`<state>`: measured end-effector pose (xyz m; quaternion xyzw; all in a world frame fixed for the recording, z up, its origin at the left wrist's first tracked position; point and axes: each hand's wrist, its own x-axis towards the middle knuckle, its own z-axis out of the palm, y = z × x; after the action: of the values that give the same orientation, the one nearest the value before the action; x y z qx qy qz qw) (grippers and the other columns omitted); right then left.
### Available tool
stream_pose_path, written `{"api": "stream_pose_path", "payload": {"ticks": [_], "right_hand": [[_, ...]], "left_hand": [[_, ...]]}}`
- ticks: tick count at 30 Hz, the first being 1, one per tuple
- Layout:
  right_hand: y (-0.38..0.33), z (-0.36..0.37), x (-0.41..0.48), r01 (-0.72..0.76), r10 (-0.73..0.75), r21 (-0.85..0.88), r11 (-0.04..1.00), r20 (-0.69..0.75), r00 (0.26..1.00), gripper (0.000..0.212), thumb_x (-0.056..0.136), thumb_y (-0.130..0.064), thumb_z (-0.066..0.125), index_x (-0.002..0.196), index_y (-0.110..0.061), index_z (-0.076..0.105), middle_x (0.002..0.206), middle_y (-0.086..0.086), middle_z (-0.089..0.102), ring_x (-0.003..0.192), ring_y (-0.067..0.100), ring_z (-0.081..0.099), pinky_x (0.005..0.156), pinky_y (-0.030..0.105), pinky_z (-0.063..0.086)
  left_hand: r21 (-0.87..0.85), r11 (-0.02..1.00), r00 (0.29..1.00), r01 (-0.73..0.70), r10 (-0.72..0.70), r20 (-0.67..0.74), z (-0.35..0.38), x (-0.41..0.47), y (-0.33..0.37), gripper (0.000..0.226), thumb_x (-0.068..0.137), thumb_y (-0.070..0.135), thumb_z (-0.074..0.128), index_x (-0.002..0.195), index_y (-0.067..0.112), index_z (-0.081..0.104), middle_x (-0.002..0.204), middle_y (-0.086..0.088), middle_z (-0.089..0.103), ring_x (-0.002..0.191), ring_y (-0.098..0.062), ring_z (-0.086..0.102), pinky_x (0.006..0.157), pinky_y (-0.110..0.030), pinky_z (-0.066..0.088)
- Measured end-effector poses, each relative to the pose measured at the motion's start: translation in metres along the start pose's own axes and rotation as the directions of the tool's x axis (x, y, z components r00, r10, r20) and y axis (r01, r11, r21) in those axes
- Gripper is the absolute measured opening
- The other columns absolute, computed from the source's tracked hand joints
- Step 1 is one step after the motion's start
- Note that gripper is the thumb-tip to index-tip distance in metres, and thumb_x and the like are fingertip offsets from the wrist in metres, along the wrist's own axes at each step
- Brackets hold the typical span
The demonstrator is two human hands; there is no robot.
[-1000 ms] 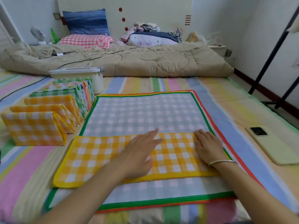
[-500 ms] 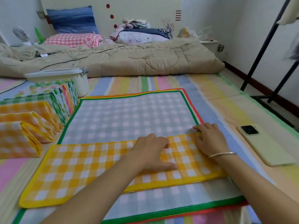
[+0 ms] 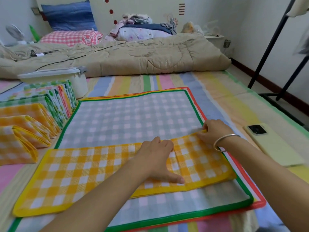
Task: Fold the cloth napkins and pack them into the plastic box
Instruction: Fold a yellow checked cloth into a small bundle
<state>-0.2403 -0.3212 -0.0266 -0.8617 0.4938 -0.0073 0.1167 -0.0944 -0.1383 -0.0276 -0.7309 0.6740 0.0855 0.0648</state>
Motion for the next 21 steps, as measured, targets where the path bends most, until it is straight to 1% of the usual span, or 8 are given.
{"api": "stream_pose_path", "payload": {"ticks": [3,5,7,11,12,17,20,21], "right_hand": [[-0.004,-0.008,-0.007,-0.030,0.029,0.236,0.971,0.008,1.000,0.025,0.088,-0.031,0.058,0.072,-0.014,0.048,0.069,0.006,0.048,0.061,0.020,0.041,0.058,0.031,0.032],[-0.003,-0.011,-0.012,-0.078,0.064,0.305,0.949,0.058,0.996,0.026,0.091,-0.030,0.058,0.086,-0.005,0.060,0.076,0.014,0.053,0.067,0.026,0.049,0.061,0.033,0.037],[0.002,-0.013,-0.018,-0.142,0.099,0.324,0.935,0.145,0.985,0.046,0.094,-0.037,0.057,0.112,0.005,0.062,0.097,0.026,0.063,0.087,0.036,0.062,0.074,0.039,0.048],[0.017,-0.014,-0.035,-0.199,0.112,0.272,0.941,0.304,0.946,0.058,0.093,-0.049,0.055,0.119,0.002,0.062,0.121,0.022,0.063,0.109,0.037,0.061,0.094,0.043,0.047],[0.019,-0.015,-0.040,-0.205,0.107,0.289,0.935,0.323,0.940,0.058,0.092,-0.049,0.056,0.120,0.001,0.063,0.123,0.022,0.062,0.109,0.037,0.062,0.095,0.043,0.047],[0.016,-0.027,-0.063,-0.155,0.009,0.514,0.844,0.275,0.961,0.028,0.093,-0.040,0.061,0.097,-0.014,0.072,0.088,0.006,0.075,0.074,0.023,0.069,0.067,0.029,0.052],[-0.002,-0.031,-0.068,-0.107,-0.051,0.667,0.738,0.213,0.976,0.030,0.092,-0.038,0.062,0.090,-0.009,0.069,0.078,0.012,0.071,0.063,0.026,0.065,0.062,0.030,0.054],[-0.010,-0.032,-0.070,-0.092,-0.077,0.710,0.698,0.203,0.976,0.031,0.093,-0.037,0.062,0.084,-0.007,0.066,0.069,0.009,0.066,0.056,0.021,0.060,0.054,0.026,0.050]], "left_hand": [[0.005,1.000,1.000,0.003,-0.002,-0.007,0.002,-0.001,0.000,0.094,0.067,0.088,0.058,0.134,0.025,0.041,0.133,0.009,0.049,0.115,-0.018,0.043,0.083,-0.038,0.038],[0.007,1.000,1.000,0.005,-0.005,-0.014,0.002,-0.001,0.000,0.094,0.067,0.088,0.057,0.134,0.025,0.041,0.133,0.009,0.050,0.114,-0.018,0.043,0.081,-0.037,0.037],[0.006,1.000,1.000,0.011,-0.011,-0.016,0.003,-0.001,0.001,0.095,0.067,0.088,0.057,0.135,0.025,0.040,0.133,0.008,0.049,0.115,-0.018,0.043,0.083,-0.037,0.038],[-0.002,1.000,1.000,0.016,-0.016,-0.006,0.003,-0.002,0.001,0.100,0.067,0.089,0.055,0.141,0.024,0.036,0.139,0.007,0.047,0.121,-0.018,0.041,0.090,-0.039,0.040],[-0.003,1.000,1.000,0.017,-0.017,-0.004,0.004,-0.002,0.002,0.102,0.067,0.090,0.055,0.142,0.024,0.036,0.140,0.007,0.046,0.123,-0.018,0.041,0.091,-0.039,0.040],[0.008,1.000,1.000,0.014,-0.014,-0.024,0.002,0.000,0.006,0.098,0.065,0.089,0.057,0.135,0.022,0.039,0.137,0.007,0.048,0.119,-0.019,0.043,0.085,-0.038,0.037],[0.018,1.000,0.999,0.013,-0.012,-0.045,0.002,0.001,0.008,0.097,0.063,0.089,0.059,0.131,0.021,0.042,0.133,0.006,0.049,0.116,-0.020,0.044,0.083,-0.039,0.037],[0.011,1.000,0.998,0.018,-0.017,-0.058,0.003,0.002,0.008,0.097,0.062,0.089,0.060,0.130,0.022,0.042,0.130,0.006,0.050,0.115,-0.020,0.044,0.081,-0.038,0.035]]}}
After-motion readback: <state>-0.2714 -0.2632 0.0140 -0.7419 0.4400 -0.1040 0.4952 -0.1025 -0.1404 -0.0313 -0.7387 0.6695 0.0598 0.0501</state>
